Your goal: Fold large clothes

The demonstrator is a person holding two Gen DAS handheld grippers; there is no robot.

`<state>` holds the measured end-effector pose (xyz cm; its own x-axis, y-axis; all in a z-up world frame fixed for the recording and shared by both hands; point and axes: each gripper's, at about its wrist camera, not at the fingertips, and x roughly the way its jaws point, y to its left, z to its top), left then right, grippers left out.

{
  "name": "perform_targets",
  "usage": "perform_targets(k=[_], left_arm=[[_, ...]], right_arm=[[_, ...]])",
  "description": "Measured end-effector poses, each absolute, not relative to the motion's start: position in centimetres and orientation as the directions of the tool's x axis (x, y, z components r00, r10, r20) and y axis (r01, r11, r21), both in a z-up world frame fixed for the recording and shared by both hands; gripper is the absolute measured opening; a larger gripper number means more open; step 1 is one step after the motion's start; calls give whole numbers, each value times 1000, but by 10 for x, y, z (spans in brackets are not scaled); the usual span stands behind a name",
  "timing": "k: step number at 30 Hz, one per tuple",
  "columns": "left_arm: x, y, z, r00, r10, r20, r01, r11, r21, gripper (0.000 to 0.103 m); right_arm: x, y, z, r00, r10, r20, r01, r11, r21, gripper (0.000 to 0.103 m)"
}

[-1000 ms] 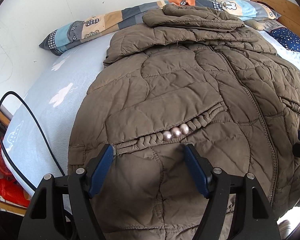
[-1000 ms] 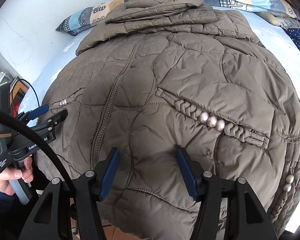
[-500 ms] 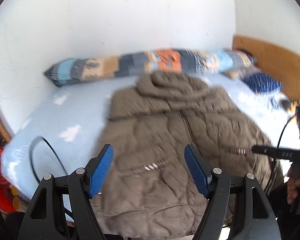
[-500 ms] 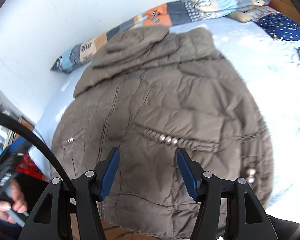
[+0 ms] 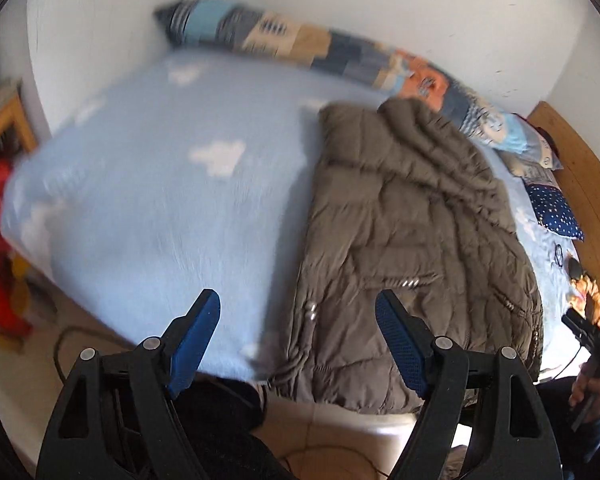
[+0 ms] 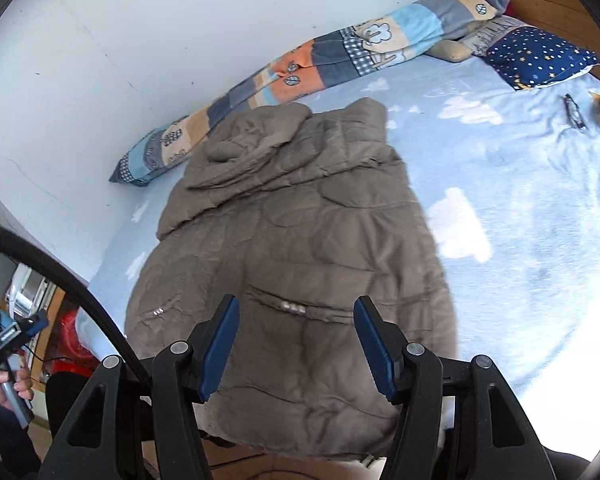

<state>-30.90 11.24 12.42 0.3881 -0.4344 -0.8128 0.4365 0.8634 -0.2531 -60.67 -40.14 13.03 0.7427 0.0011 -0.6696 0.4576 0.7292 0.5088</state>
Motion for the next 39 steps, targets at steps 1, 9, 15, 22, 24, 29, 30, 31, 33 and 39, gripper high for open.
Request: perform_targets(k=[1,9,15,22,24,29,30,31,33,39], left_arm=[[-307,113,113,362,-443,-820,417,864,-282,79],[-301,86,31,167,-410,-897,343,877,-337,75],[-304,65,12,122,-369,-921,380,875,-300,75],[-308,51,7,118,-355,-927,405,870,-281,75],[-310,49,7,129,-351,-928,407,872,-273,75],[-307,45,7,138,-355,-925,408,871,-274,75],[-307,46,7,138,-357,-924,407,871,-276,75],[-307,54,9,137,-359,-923,406,870,-278,75],[-306,54,8,138,-357,-924,407,871,-276,75],[-305,47,6,153,-341,-927,425,870,-250,75]], right_arm=[[-611,-404,129,735,2,-678,466,726,506,64],[-637,-412,107,679,28,-733,533,667,520,64],[-647,-423,87,630,56,-775,592,611,525,66],[-667,-441,61,589,93,-802,660,517,545,66],[-668,-441,58,589,101,-802,663,506,551,66],[-658,-437,55,571,117,-812,653,534,537,66],[-655,-435,54,565,121,-816,652,540,532,66],[-652,-434,52,558,125,-821,651,548,526,67],[-645,-431,47,537,134,-833,651,561,511,67],[-629,-422,31,464,157,-872,659,596,459,67]])
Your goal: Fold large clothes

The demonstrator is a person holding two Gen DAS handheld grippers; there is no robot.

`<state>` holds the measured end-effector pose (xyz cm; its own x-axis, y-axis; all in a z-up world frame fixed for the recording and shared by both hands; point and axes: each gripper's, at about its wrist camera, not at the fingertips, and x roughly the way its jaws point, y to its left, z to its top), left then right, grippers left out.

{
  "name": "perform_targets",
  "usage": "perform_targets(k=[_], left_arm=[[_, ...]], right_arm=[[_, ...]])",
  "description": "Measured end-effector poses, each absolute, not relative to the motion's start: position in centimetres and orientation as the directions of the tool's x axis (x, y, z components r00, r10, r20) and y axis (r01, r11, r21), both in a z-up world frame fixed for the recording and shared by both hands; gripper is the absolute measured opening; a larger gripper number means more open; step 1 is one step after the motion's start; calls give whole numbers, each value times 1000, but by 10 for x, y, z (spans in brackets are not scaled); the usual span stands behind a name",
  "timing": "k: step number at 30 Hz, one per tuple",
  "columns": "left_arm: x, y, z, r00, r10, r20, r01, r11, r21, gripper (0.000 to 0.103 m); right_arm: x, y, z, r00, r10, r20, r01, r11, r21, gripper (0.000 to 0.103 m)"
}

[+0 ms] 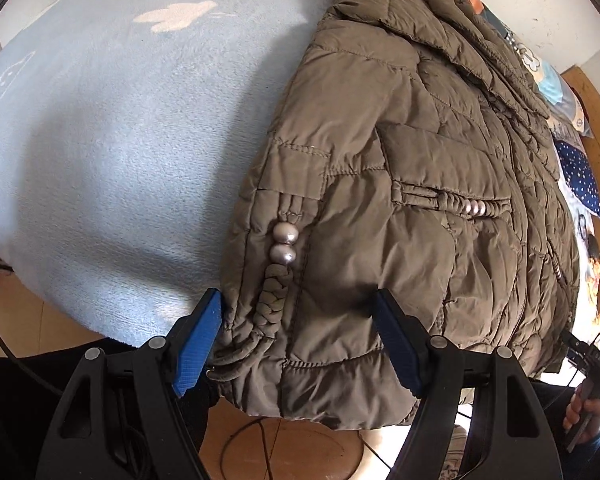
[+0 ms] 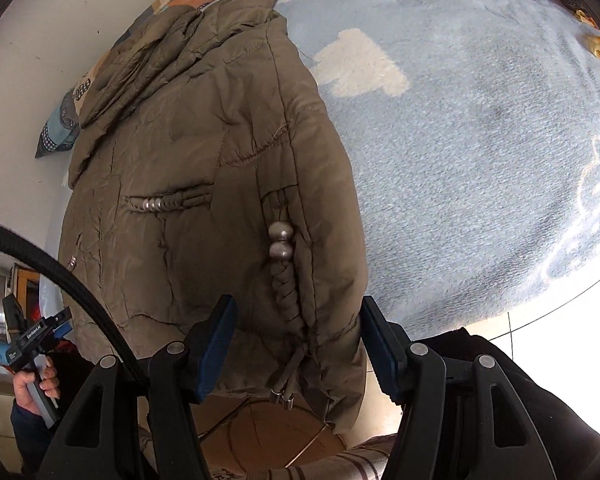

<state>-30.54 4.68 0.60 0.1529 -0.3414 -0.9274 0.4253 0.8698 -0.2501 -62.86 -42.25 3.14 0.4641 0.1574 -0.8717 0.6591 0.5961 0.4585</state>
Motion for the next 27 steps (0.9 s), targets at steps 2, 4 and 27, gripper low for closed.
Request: perform_targets(k=[2,4,27], left_arm=[[-304,43,7,150,-339,-929,428,869,-248,75],[-301,46,9,142,-355,-924,411,870,-272,74],[-301,26,10,159,-290,-944,476,860,-184,35]], right_arm=[[-628,-423,29,461,163,-872,662,591,461,67],[-627,-424,27,457,171,-873,665,586,463,67],[-615,-408,24,456,191,-869,611,643,462,23]])
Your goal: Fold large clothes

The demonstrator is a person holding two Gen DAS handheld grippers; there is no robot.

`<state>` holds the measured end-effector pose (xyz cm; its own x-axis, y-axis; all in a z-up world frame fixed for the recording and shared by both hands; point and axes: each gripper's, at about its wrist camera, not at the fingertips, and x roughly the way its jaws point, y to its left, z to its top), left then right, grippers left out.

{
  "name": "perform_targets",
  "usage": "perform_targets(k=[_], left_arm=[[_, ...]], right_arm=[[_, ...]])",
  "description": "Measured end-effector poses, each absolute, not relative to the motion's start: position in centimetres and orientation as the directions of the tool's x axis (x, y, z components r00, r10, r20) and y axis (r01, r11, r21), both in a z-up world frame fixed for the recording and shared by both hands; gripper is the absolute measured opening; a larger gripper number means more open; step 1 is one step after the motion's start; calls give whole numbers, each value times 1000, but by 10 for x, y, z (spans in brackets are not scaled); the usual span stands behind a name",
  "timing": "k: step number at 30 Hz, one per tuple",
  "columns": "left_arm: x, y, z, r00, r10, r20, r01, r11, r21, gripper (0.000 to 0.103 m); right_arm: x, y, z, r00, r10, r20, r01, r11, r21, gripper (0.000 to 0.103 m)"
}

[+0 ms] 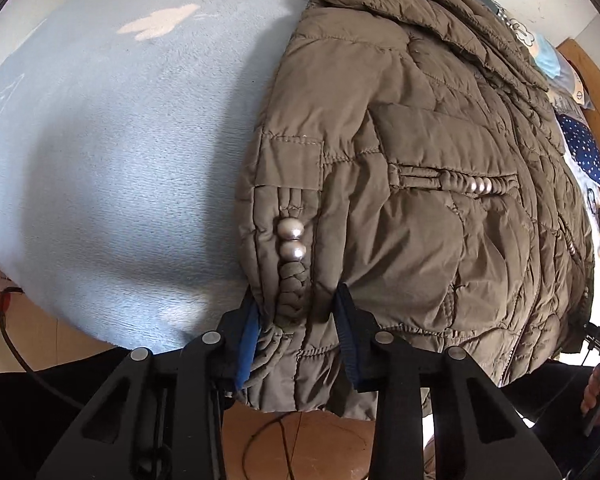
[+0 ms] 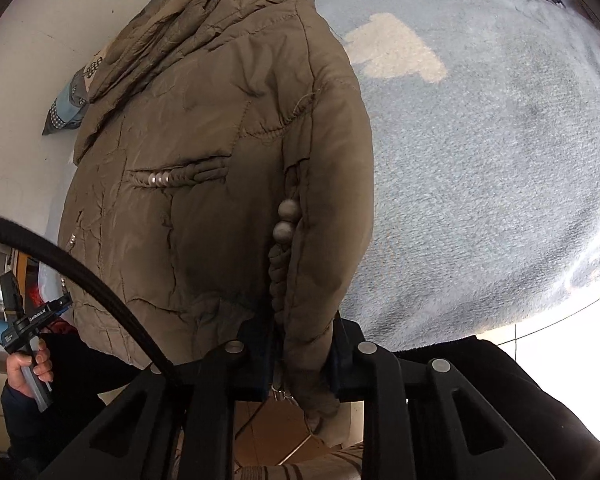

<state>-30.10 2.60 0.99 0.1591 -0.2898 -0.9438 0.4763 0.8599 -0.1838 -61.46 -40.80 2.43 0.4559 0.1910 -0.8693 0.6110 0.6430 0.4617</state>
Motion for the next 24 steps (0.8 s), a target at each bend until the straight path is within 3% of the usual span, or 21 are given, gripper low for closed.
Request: perform_targets(k=[3,5,6,7,9,11,14,16,24], left_arm=[[-297,27,-3,164,-266,-950,471,867,-161,48],[-296,34,-9,181,-208,-961,438,892,-111,79],[-293,34,-11,181,-202,-963,424,899,-109,80],[-291,34,-13,162,-217,-963,417,899,-132,78],[-292,34,-11,135,-273,-952,434,880,-191,57],[-297,33,-5,153,-282,-947,466,866,-182,38],[-304,34,5,182,-302,-936,488,854,-180,22],[-307,40,14,189,-346,-919,491,844,-217,17],[-329,43,48,252,-446,-859,554,794,-249,16]], right_arm=[[-614,-408,23,446,186,-875,612,650,450,23],[-614,-410,19,433,194,-880,625,639,448,30],[-612,-411,17,426,198,-883,631,635,446,35],[-611,-411,15,417,201,-886,635,633,443,36],[-607,-410,14,405,200,-892,635,641,432,37],[-604,-407,16,407,196,-892,621,656,428,28],[-602,-400,27,444,180,-878,577,692,434,19],[-606,-399,33,475,178,-862,564,690,454,18],[-622,-400,63,626,168,-762,492,673,552,17]])
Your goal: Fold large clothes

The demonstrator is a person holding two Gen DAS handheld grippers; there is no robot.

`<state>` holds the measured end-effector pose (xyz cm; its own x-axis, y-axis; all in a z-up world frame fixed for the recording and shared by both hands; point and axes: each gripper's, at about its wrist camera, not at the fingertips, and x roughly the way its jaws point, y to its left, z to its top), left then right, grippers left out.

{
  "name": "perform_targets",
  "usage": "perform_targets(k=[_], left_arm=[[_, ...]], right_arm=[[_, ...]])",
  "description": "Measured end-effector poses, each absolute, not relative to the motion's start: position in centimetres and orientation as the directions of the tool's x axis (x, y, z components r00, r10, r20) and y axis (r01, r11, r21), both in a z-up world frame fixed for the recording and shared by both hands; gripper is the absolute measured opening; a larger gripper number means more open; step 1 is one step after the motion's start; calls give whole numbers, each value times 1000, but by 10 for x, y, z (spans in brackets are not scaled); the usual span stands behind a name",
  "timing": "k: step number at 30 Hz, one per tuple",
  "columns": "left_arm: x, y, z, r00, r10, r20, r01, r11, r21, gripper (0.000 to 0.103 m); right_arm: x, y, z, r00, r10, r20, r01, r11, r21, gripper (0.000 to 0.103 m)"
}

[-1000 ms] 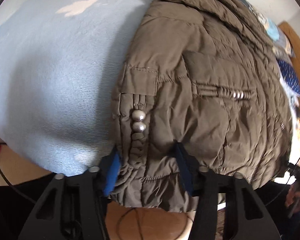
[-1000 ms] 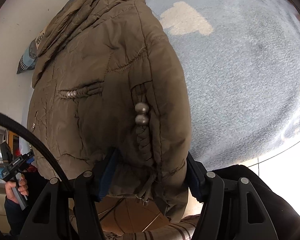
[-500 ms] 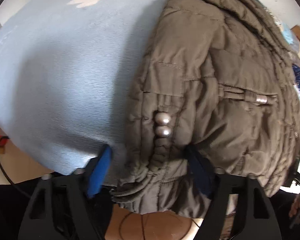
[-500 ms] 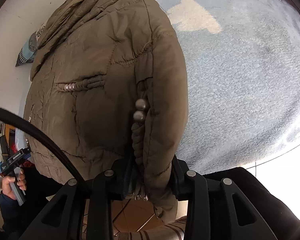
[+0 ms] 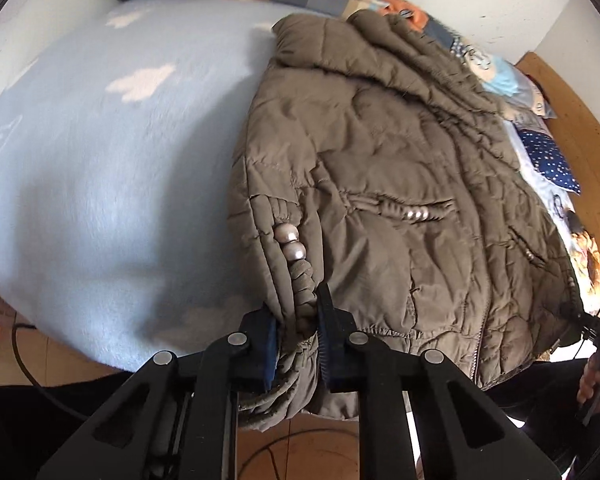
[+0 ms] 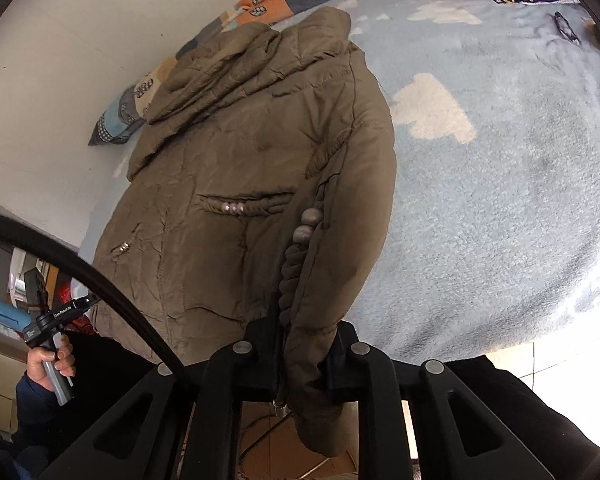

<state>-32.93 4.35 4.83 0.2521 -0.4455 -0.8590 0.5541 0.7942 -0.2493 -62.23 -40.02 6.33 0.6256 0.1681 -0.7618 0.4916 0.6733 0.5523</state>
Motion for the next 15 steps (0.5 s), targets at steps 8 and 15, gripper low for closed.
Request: perform_targets(k=[8,15], left_arm=[[-319,33,20,214,-365,-906,555,809,-195,16],[-301,21,0,181,-318,-931,512,839,-187,28]], right_arm=[[-611,-403,48,564,189,-804,535,658,530,19],[-614,-413,30,487,202,-850,606,623,495,34]])
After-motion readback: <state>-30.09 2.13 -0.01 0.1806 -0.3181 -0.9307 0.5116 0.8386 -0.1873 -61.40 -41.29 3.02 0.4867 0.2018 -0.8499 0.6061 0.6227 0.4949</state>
